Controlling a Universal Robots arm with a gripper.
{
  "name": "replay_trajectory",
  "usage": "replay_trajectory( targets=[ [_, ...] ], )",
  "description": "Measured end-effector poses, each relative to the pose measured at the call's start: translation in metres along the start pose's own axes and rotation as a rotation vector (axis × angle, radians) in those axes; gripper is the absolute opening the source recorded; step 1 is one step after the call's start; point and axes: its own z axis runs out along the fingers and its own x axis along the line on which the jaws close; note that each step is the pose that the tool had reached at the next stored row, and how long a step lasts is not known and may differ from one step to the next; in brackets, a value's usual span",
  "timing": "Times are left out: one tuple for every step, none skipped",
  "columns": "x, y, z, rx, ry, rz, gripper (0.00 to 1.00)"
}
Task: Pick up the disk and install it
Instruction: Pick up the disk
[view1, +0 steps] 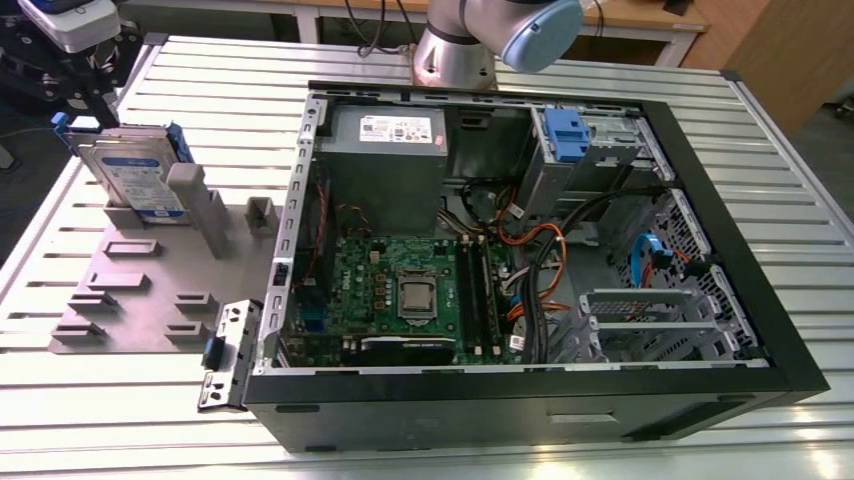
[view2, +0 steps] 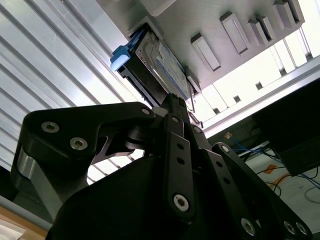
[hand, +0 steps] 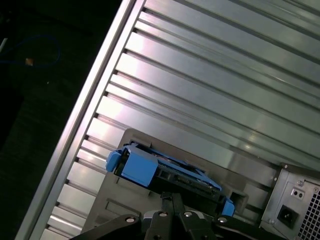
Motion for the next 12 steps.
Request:
replay_trajectory(
  targets=[
    [0.0, 0.0, 0.0, 0.0, 0.0001, -0.001, 0.11],
    [0.0, 0.0, 0.0, 0.0, 0.0001, -0.002, 0.11],
    [0.0, 0.0, 0.0, 0.0, 0.0002, -0.002, 0.11],
    [0.0, 0.0, 0.0, 0.0, 0.0002, -0.003, 0.11],
    [0.0, 0.0, 0.0, -0.0001, 0.0002, -0.004, 0.11],
    [0.0, 0.0, 0.0, -0.0001, 0.0002, -0.005, 0.11],
    [0.0, 0.0, 0.0, -0.0002, 0.0003, -0.006, 0.11],
    [0.0, 0.0, 0.0, -0.0002, 0.0003, -0.007, 0.11],
    [0.0, 0.0, 0.0, -0.0002, 0.0004, -0.008, 0.11],
    [0.0, 0.0, 0.0, -0.0002, 0.0004, -0.008, 0.11],
    [0.0, 0.0, 0.0, -0.0002, 0.0004, -0.009, 0.11],
    [0.0, 0.0, 0.0, -0.0002, 0.0005, -0.01, 0.11]
  ],
)
